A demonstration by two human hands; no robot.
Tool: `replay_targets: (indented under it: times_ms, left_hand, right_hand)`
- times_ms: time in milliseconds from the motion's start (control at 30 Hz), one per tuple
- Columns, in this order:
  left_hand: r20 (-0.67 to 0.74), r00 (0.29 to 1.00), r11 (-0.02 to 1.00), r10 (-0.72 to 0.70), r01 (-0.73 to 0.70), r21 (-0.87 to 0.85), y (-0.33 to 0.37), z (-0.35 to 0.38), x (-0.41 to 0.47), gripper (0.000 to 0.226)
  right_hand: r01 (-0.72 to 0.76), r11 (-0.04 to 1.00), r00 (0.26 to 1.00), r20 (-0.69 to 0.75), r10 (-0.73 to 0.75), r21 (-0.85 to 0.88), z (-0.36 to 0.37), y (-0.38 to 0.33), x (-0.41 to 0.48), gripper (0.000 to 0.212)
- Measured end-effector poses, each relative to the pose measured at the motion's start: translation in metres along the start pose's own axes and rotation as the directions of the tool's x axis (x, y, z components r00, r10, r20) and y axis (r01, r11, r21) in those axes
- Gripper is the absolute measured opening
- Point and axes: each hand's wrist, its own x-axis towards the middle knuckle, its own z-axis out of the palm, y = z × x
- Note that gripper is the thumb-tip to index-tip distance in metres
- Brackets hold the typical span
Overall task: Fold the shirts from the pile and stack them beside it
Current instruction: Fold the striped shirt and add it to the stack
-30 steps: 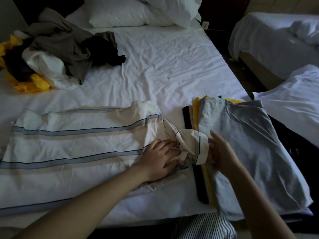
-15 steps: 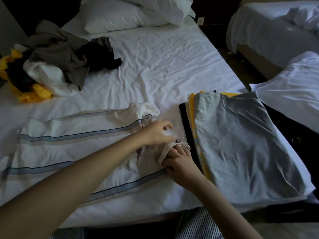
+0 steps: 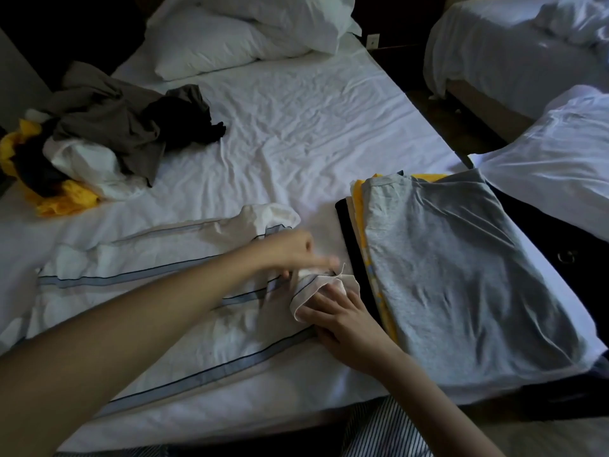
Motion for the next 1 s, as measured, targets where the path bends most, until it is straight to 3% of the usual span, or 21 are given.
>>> replay_targets:
  times_ms: [67, 100, 167, 267, 367, 400, 467, 500, 533, 667, 733, 800, 867, 933, 1000]
  left_hand:
    - [0.079, 0.997, 0.934, -0.009, -0.020, 0.356, 0.007, 0.018, -0.005, 0.029]
    - [0.038, 0.999, 0.912, -0.005, -0.011, 0.409, 0.007, 0.021, -0.003, 0.020]
    - [-0.152, 0.988, 0.935, -0.003, 0.056, 0.349, 0.003, 0.013, 0.004, 0.016]
    - [-0.443, 0.893, 0.983, -0.076, 0.142, 0.117, -0.001, -0.017, 0.017, 0.039]
    - [-0.529, 0.825, 0.979, -0.198, 0.144, -0.142, 0.009, -0.032, 0.024, 0.036]
    - [-0.508, 0.809, 0.936, -0.294, 0.137, -0.323, 0.010, -0.035, 0.031, 0.035]
    - [-0.371, 0.796, 0.688, -0.478, 0.076, -0.722, 0.012, -0.042, 0.043, 0.032]
    - [-0.304, 0.802, 0.561, -0.514, 0.046, -0.827, 0.013, -0.044, 0.048, 0.028]
    - [-0.249, 0.830, 0.500, -0.499, 0.041, -0.865, 0.015, -0.045, 0.054, 0.021]
    - [-0.085, 0.967, 0.591, -0.242, 0.077, -0.803, 0.028, -0.034, 0.066, 0.022]
    - [-0.019, 0.988, 0.661, -0.154, 0.089, -0.745, 0.027, -0.029, 0.074, 0.015]
    - [-0.126, 0.985, 0.815, -0.114, 0.020, -0.579, 0.020, -0.026, 0.082, 0.014]
    - [-0.364, 0.929, 0.907, -0.072, -0.091, -0.412, 0.016, -0.022, 0.082, 0.026]
    - [-0.591, 0.805, 0.890, -0.046, -0.236, -0.390, 0.014, -0.010, 0.067, 0.019]
    - [-0.737, 0.675, 0.868, 0.032, -0.385, -0.315, 0.006, 0.013, 0.039, 0.005]
  right_hand:
    - [0.022, 1.000, 1.000, -0.009, -0.022, -0.011, 0.000, -0.003, 0.002, 0.035]
    - [0.018, 1.000, 1.000, -0.022, -0.019, -0.012, 0.000, -0.002, 0.001, 0.037]
    - [-0.040, 0.996, 0.995, -0.083, 0.047, 0.081, -0.004, 0.000, -0.002, 0.044]
    - [-0.265, 0.896, 0.946, -0.086, 0.314, 0.356, -0.018, 0.001, -0.003, 0.058]
    - [-0.406, 0.849, 0.867, -0.151, 0.475, 0.337, -0.029, 0.000, 0.013, 0.041]
    - [-0.399, 0.862, 0.848, -0.232, 0.477, 0.313, -0.033, -0.001, 0.020, 0.027]
    - [-0.369, 0.858, 0.806, -0.336, 0.487, 0.358, -0.038, -0.001, 0.030, 0.012]
    - [-0.373, 0.841, 0.776, -0.365, 0.514, 0.391, -0.040, 0.001, 0.033, 0.020]
    - [-0.394, 0.815, 0.738, -0.381, 0.556, 0.426, -0.042, 0.005, 0.034, 0.030]
    - [-0.619, 0.600, 0.553, -0.261, 0.791, 0.507, -0.044, 0.021, 0.028, 0.043]
    - [-0.665, 0.569, 0.518, -0.251, 0.818, 0.484, -0.041, 0.027, 0.021, 0.044]
    - [-0.652, 0.576, 0.516, -0.269, 0.813, 0.493, -0.040, 0.025, 0.016, 0.034]
    - [-0.638, 0.579, 0.482, -0.323, 0.814, 0.508, -0.038, 0.019, 0.013, 0.012]
    - [-0.588, 0.653, 0.438, -0.490, 0.754, 0.478, -0.032, 0.010, 0.008, 0.022]
    - [-0.517, 0.769, 0.507, -0.590, 0.628, 0.375, -0.020, -0.005, 0.001, 0.020]
